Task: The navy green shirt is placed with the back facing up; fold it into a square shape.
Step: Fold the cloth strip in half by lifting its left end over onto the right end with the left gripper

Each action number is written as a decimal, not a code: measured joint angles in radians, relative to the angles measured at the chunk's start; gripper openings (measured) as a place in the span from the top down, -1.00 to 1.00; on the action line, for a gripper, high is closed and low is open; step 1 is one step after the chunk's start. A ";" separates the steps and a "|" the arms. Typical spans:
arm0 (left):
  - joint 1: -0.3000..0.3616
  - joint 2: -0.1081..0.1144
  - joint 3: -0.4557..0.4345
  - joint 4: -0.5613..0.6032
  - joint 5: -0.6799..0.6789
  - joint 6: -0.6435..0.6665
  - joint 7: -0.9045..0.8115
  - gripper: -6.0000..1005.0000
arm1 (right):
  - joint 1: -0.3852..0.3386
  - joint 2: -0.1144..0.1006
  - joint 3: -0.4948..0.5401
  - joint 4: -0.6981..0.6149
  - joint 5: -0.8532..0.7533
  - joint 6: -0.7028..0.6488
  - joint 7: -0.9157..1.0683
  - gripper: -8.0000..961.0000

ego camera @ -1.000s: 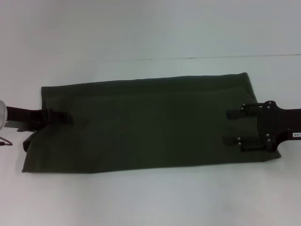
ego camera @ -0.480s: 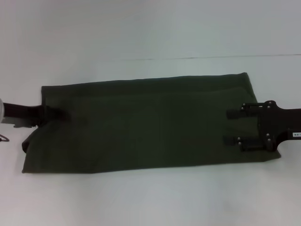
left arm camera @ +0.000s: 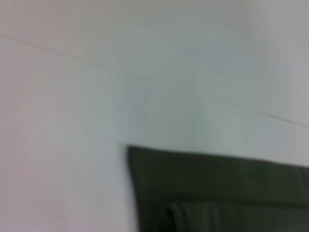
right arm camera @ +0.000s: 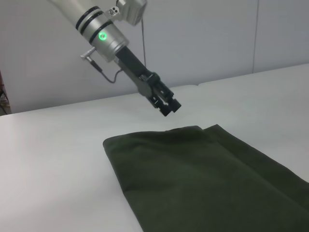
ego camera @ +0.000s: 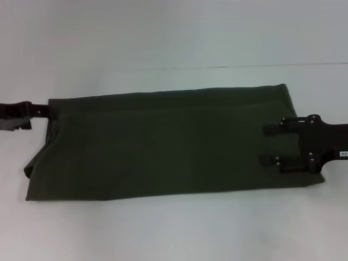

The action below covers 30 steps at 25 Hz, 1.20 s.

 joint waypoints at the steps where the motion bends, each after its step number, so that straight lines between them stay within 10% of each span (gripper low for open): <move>1: 0.000 -0.004 0.002 -0.005 -0.002 0.010 0.004 -0.75 | 0.000 0.000 0.000 0.000 0.000 0.000 0.000 -0.60; 12: -0.012 -0.051 0.030 -0.078 -0.005 -0.028 0.017 -0.75 | 0.000 0.002 -0.004 0.000 0.000 0.000 0.001 -0.60; 30: -0.029 -0.064 0.023 -0.101 -0.005 -0.055 0.025 -0.74 | -0.001 0.002 -0.004 0.000 0.000 0.002 -0.006 -0.60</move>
